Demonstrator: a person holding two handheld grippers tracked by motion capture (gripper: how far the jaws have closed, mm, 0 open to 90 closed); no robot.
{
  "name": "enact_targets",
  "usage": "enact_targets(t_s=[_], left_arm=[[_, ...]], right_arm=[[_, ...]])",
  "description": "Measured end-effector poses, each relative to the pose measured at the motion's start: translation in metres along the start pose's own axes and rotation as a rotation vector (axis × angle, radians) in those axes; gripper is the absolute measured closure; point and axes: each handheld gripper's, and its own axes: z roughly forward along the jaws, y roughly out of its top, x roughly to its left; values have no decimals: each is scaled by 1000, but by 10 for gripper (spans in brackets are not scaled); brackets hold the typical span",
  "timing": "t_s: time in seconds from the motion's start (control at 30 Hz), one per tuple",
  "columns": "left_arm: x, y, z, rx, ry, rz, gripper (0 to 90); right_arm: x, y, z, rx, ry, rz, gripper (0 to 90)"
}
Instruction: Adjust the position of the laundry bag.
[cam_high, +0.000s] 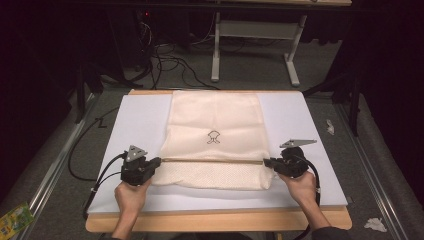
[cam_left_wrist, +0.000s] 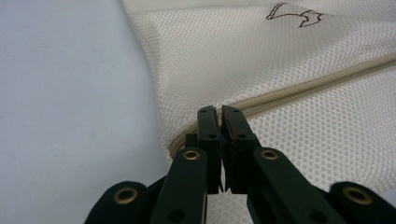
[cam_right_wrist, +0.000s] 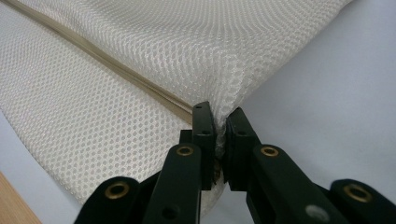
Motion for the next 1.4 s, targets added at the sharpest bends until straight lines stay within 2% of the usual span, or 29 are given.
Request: enact_targets(t_s=[0.2,0.3,0.37,0.5,0.83,0.87,1.0,1.1,1.4], left_arm=[[-1,0,-2,2,-7,-3,873],[1,-1,-3,6,13,4,873],[3,-2,-4,2,4,-7,873],[4,-4,-4,-1,3,-16,873],[5,-6,-6,-4,-2,-16,873],[5,-6,-6,-2,12,-11,873],[11,-7,-6,-4,14,-37,873],[11,-8,-6,-3,26,-33,873],[8,-12,-10,-8,11,-26,873]], right_arm=[[0,0,0,-3,-9,-2,861],[-1,0,0,-3,-17,-4,861],[-4,-1,0,-4,-9,7,861],[-3,0,1,-3,-17,0,861],[-3,1,1,-3,-18,4,860],[-4,1,1,-3,-19,6,860],[-5,1,1,-2,-23,10,861],[-3,2,2,1,-27,3,861],[-6,2,3,-2,-33,16,860]])
